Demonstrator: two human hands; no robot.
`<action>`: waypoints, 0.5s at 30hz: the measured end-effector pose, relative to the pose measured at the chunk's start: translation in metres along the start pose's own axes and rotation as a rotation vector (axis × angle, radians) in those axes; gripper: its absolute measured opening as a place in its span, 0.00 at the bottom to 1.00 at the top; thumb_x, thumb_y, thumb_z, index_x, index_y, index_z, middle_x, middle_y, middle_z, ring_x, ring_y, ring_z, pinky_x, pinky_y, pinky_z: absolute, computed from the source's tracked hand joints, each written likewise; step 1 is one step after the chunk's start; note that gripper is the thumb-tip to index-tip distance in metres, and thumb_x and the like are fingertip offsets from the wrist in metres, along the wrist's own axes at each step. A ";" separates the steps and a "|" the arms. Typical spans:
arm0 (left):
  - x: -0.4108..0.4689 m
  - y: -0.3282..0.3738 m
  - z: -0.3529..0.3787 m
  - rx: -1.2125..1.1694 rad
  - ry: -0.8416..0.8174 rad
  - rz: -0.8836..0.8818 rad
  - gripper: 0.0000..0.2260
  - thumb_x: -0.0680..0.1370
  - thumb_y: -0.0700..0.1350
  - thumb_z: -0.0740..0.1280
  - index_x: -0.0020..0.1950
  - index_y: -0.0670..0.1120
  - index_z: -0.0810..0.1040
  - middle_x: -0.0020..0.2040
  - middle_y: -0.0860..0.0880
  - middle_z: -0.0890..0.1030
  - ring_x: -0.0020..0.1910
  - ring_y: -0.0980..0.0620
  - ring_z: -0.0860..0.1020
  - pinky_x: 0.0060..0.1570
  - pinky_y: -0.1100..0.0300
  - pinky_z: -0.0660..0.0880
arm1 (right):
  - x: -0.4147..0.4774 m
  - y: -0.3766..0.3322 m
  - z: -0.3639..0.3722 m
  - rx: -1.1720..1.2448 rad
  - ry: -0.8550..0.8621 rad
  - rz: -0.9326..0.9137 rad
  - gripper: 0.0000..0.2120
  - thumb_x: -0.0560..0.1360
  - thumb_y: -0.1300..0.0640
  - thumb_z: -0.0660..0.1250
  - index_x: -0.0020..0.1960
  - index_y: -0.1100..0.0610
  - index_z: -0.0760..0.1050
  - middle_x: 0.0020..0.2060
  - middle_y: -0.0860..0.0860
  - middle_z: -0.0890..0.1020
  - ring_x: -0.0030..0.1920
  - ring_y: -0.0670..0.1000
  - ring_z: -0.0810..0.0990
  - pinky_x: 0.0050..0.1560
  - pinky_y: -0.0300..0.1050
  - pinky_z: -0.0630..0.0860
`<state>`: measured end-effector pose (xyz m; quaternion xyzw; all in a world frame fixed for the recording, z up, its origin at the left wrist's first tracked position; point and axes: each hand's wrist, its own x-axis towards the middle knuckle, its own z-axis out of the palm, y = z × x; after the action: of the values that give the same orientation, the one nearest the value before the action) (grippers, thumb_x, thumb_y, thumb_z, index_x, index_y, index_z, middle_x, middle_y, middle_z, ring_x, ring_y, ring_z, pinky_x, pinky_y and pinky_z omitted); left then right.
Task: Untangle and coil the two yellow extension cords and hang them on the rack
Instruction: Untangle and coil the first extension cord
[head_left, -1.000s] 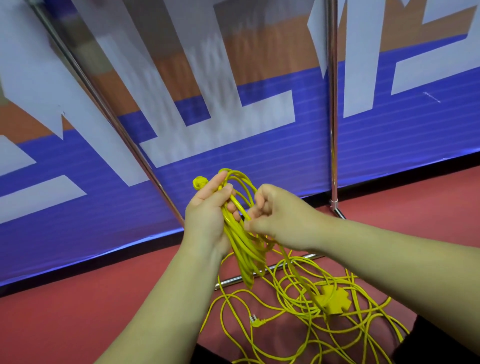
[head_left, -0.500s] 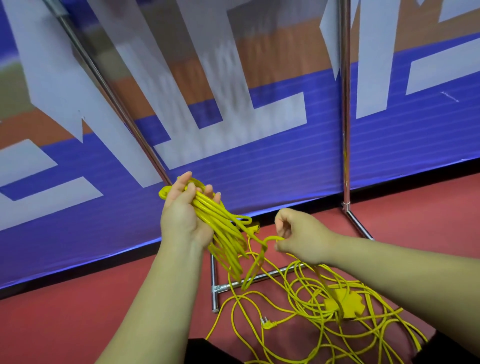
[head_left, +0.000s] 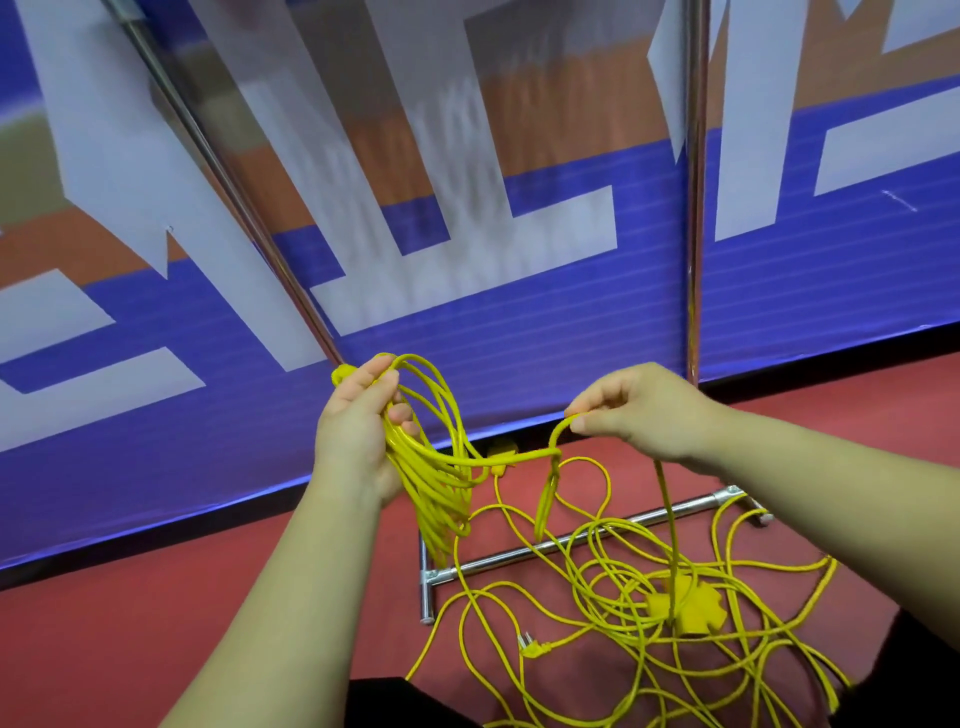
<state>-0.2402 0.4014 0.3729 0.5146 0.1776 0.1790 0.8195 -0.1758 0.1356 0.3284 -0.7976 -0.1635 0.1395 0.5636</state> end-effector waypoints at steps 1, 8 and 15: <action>0.001 0.001 -0.002 -0.010 -0.007 -0.007 0.09 0.82 0.37 0.62 0.58 0.46 0.77 0.34 0.49 0.70 0.24 0.59 0.69 0.21 0.67 0.67 | 0.003 0.001 -0.005 -0.043 0.071 -0.001 0.01 0.72 0.57 0.77 0.43 0.53 0.85 0.36 0.47 0.86 0.36 0.43 0.81 0.40 0.38 0.76; 0.002 -0.006 -0.021 0.359 -0.137 0.009 0.07 0.81 0.35 0.65 0.55 0.44 0.80 0.34 0.47 0.72 0.22 0.57 0.65 0.20 0.65 0.64 | 0.015 0.028 -0.042 -0.057 0.310 0.216 0.07 0.77 0.55 0.69 0.43 0.58 0.81 0.32 0.53 0.79 0.31 0.50 0.76 0.32 0.42 0.69; -0.023 -0.039 0.001 0.974 -0.406 0.026 0.04 0.77 0.39 0.73 0.49 0.46 0.86 0.24 0.49 0.70 0.22 0.52 0.67 0.25 0.61 0.68 | 0.004 0.001 -0.033 -0.175 -0.045 0.069 0.03 0.76 0.55 0.70 0.45 0.52 0.82 0.31 0.49 0.77 0.31 0.49 0.70 0.32 0.42 0.67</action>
<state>-0.2556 0.3741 0.3402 0.8622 0.0712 -0.0173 0.5012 -0.1589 0.1089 0.3382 -0.8457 -0.1603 0.1618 0.4827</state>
